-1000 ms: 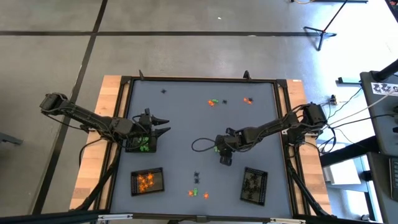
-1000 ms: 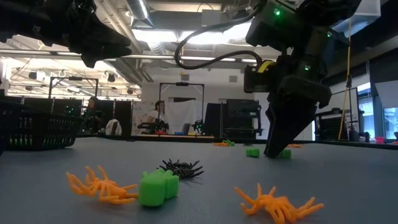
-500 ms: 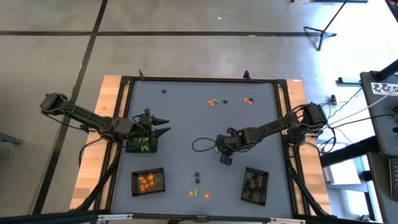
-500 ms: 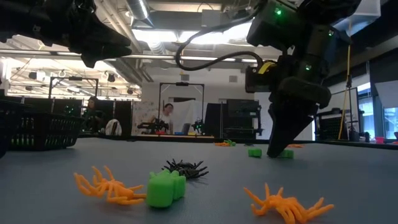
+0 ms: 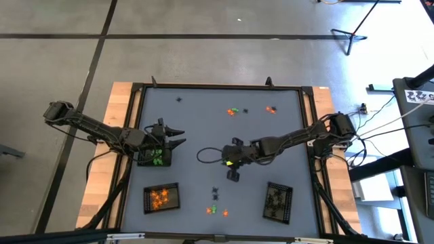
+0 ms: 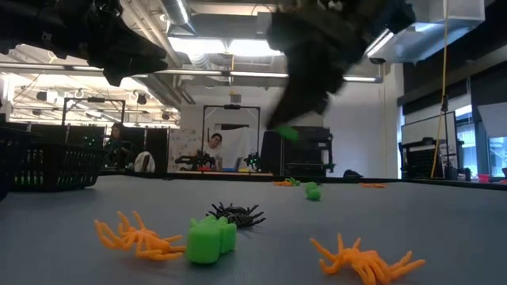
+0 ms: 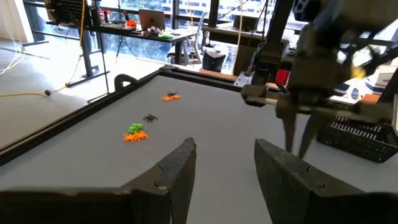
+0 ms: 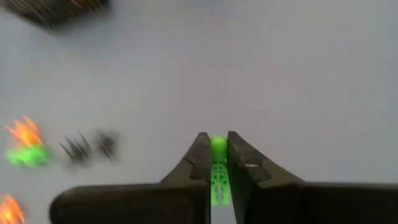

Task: Sort Halloween decoration
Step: Put the green skeleton toy into the top black bin

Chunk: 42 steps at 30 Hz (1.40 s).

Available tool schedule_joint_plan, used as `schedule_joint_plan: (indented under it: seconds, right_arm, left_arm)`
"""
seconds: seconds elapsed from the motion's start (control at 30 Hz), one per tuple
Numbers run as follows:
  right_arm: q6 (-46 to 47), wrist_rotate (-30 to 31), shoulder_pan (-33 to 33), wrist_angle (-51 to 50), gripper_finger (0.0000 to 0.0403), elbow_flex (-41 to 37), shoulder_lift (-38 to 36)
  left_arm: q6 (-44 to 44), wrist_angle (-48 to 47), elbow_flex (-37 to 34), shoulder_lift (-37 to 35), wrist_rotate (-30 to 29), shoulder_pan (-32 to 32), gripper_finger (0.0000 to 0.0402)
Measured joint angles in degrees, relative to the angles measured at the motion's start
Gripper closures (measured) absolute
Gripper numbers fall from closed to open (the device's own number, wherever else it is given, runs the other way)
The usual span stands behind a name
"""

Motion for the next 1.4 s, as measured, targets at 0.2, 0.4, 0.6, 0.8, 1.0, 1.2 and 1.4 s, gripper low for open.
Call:
schedule_joint_plan:
  seconds: [0.2,0.4,0.6,0.8,1.0,1.2,1.4]
  right_arm:
    - [-7.9,0.6,0.0,22.8,0.0376,-0.7,0.0]
    - [-14.4,1.9,-0.2,59.2,0.0375,-8.5,0.5]
    - [-17.0,2.2,-1.0,75.4,0.0375,-10.4,5.4]
    - [-17.0,2.1,-1.4,75.5,0.0372,-6.5,10.1]
    - [-17.1,1.8,-1.4,74.9,0.0371,-5.3,10.1]
    - [-17.1,1.6,-1.3,74.1,0.0371,-5.3,10.2]
    - [-17.1,1.6,-1.2,73.6,0.0371,-5.3,10.2]
  left_arm:
    - [0.0,0.0,0.0,0.0,2.8,0.0,0.0247]
    - [0.3,0.4,0.0,0.0,6.9,0.0,0.0247]
    - [1.7,5.1,0.0,2.0,11.5,0.0,0.0247]
    - [5.4,17.2,0.1,10.2,17.0,-0.2,0.0241]
    - [6.1,19.9,2.4,17.6,15.3,0.2,0.0208]
    - [6.0,21.2,6.3,23.0,15.7,0.1,0.0179]
    - [6.0,21.3,8.3,26.7,15.8,0.2,0.018]
